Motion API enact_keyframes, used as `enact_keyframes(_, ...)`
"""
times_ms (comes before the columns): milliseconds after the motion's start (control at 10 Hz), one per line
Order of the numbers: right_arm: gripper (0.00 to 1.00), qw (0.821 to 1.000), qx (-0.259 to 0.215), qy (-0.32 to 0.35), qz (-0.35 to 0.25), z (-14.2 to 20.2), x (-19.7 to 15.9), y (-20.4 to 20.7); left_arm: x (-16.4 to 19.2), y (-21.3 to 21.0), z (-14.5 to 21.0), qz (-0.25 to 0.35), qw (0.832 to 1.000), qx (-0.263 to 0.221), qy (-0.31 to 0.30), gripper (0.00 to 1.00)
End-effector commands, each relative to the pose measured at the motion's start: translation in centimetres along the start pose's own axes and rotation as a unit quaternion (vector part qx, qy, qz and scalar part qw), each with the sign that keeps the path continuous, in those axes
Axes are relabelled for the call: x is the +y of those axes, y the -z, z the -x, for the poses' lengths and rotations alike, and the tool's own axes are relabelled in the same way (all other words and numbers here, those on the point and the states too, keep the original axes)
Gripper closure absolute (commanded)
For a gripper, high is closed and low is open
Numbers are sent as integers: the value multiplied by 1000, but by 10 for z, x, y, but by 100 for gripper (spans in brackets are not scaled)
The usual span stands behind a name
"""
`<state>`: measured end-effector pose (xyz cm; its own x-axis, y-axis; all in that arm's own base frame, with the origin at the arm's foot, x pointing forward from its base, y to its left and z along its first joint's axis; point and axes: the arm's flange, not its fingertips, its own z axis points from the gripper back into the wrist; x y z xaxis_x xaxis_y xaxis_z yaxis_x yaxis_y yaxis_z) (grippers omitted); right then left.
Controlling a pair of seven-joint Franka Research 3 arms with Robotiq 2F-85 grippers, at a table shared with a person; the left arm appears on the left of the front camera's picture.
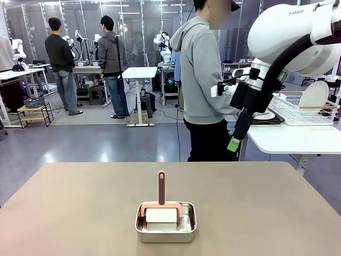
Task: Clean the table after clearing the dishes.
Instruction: When the right (or left) Handle tray is removed, use the right hand (or left hand) to clean the right (or left) side of the table with the Lint Roller.
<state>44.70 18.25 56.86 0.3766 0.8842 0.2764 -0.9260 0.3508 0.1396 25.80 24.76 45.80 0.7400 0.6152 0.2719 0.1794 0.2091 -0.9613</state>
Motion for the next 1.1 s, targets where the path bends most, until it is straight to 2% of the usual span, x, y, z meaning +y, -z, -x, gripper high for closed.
enact_keyframes(0,0,1000,0,0,0,0,0,0,-3,-2,-1,8,1000,0,6,0)
enact_keyframes(100,0,1000,-4,-22,11,-22,-5,24,-3,-2,-1,8,1000,0,6,0)
enact_keyframes(400,0,994,63,-85,14,-73,8,81,-3,-2,-1,8,1000,0,6,0)
enact_keyframes(700,0,988,89,-129,13,-104,11,122,-3,-2,-1,8,1000,0,6,0)
enact_keyframes(800,0,987,74,-140,14,-113,12,131,-3,-2,-1,8,1000,0,6,0)
enact_keyframes(1000,0,984,88,-154,6,-127,17,148,-3,-2,-1,8,1000,0,6,0)
